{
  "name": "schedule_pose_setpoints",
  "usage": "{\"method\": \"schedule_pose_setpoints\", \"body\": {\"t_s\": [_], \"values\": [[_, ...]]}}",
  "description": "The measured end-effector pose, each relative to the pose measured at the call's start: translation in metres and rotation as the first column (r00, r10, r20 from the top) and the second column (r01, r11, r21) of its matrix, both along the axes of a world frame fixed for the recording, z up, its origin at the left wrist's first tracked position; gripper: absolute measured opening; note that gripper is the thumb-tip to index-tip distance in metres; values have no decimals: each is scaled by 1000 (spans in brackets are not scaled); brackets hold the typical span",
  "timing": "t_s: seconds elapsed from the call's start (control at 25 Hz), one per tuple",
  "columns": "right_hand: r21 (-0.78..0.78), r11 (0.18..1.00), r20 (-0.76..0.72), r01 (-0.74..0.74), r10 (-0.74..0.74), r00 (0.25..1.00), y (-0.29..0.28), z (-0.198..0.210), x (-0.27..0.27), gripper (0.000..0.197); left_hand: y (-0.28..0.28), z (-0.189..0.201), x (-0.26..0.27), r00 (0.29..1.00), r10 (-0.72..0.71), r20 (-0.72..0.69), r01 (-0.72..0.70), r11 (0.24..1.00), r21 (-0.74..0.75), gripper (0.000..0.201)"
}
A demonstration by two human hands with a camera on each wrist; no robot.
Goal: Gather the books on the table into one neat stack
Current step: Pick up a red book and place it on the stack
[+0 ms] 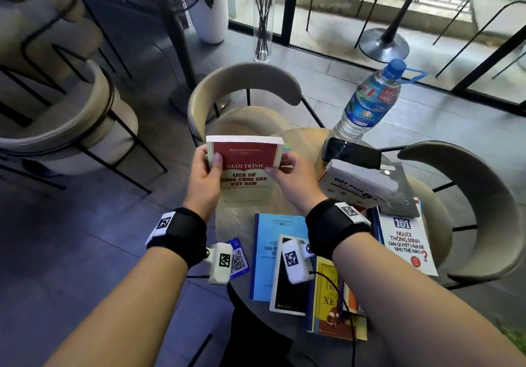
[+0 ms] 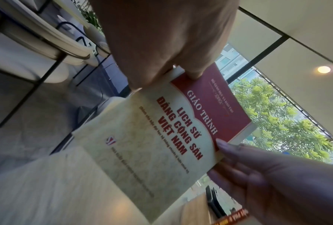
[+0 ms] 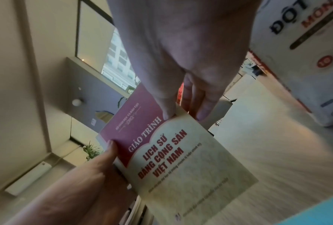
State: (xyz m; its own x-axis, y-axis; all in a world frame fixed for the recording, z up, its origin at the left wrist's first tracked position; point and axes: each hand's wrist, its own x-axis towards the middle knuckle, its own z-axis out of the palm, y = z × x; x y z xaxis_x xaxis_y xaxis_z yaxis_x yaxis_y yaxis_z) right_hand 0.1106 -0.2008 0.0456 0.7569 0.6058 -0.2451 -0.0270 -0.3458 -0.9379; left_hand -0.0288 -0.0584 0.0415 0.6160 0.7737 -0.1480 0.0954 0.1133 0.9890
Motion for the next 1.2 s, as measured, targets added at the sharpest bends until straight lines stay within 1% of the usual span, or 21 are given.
{"method": "schedule_pose_setpoints", "body": {"t_s": [0.12,0.2,0.28,0.4,0.52,0.6,0.72,0.8,0.92,1.0,1.2], "values": [[-12,999,75,48,-47,996,-16,-12,-3,25,-14,-8,1,999,-38,-15,38,999,13,19],[-10,997,86,80,-79,993,-30,-26,-8,30,-23,-16,0,995,-95,-41,96,995,17,21],[-20,995,88,100,-98,991,-41,-38,-11,31,-31,-25,-5,985,-139,-101,143,989,36,24],[-8,993,47,116,-115,992,-51,-45,-13,27,-38,-39,-13,976,-151,-158,157,987,24,25],[5,994,-9,112,-112,994,-49,-50,-9,28,-43,-50,-13,969,-137,-207,137,990,-10,35],[-14,995,-50,97,-98,994,-46,-58,-7,28,-45,-49,-9,954,-148,-261,148,989,-17,42],[-54,994,-42,95,-97,994,-42,-64,-8,27,-46,-47,-4,931,-161,-327,171,985,1,45],[-41,994,-11,102,-103,995,-45,-65,-11,25,-46,-49,-2,930,-142,-338,163,986,34,44],[7,990,24,140,-140,990,-55,-58,-12,24,-48,-48,1,938,-137,-319,175,980,95,35],[26,987,33,159,-159,987,-66,-52,-13,25,-51,-45,6,940,-140,-310,189,973,134,32],[31,972,27,232,-233,972,-104,-45,-15,22,-77,-33,18,917,-225,-328,269,959,93,32]]}}
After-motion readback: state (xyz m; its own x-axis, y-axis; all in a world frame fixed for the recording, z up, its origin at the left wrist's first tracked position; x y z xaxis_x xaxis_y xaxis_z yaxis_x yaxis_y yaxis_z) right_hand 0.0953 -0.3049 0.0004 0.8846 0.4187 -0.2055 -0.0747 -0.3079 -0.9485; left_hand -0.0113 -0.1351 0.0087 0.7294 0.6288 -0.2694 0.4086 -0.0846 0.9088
